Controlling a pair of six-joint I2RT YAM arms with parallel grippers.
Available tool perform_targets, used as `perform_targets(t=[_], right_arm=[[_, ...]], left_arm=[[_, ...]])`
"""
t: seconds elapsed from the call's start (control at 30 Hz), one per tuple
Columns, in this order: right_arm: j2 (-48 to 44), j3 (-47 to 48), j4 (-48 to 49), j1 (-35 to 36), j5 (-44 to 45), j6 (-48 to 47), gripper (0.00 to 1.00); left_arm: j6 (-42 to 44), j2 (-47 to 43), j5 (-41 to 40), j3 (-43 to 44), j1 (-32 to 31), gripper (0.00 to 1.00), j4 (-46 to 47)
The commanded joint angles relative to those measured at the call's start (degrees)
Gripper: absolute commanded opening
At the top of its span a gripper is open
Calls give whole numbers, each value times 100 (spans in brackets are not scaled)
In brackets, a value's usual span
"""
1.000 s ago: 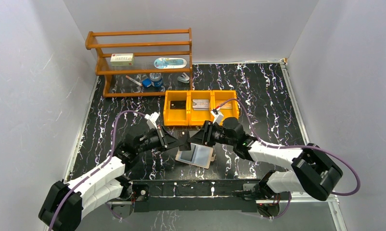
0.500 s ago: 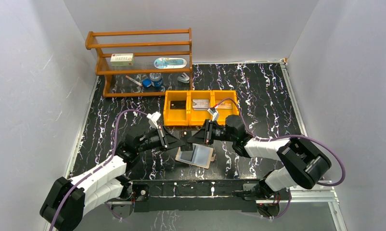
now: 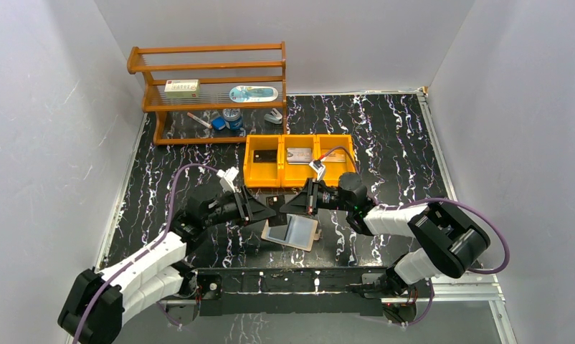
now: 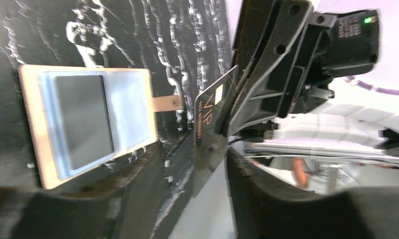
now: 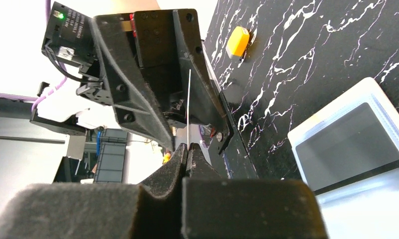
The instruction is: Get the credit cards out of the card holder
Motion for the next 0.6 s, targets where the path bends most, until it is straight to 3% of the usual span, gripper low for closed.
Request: perform_targets(t=[0.0, 0.1, 0.2, 0.43, 0.57], right_arm=[[-201, 52, 22, 8, 99, -219, 0], [-353, 163, -507, 6, 260, -470, 0], [-547, 375, -1325, 5, 533, -904, 0], [-830, 1407, -3833, 3, 1721, -2397, 0], [-554, 2292, -4716, 7, 2383, -3215, 0]], left_arm=[[747, -298, -542, 570, 7, 58, -1304], [1196, -474, -1238, 960, 6, 77, -2432], [1617, -717, -2186, 1461, 5, 86, -3586], [1904, -1161, -5145, 2523, 18, 97, -5840], [2240, -1352, -5917, 2844, 13, 98, -6206]])
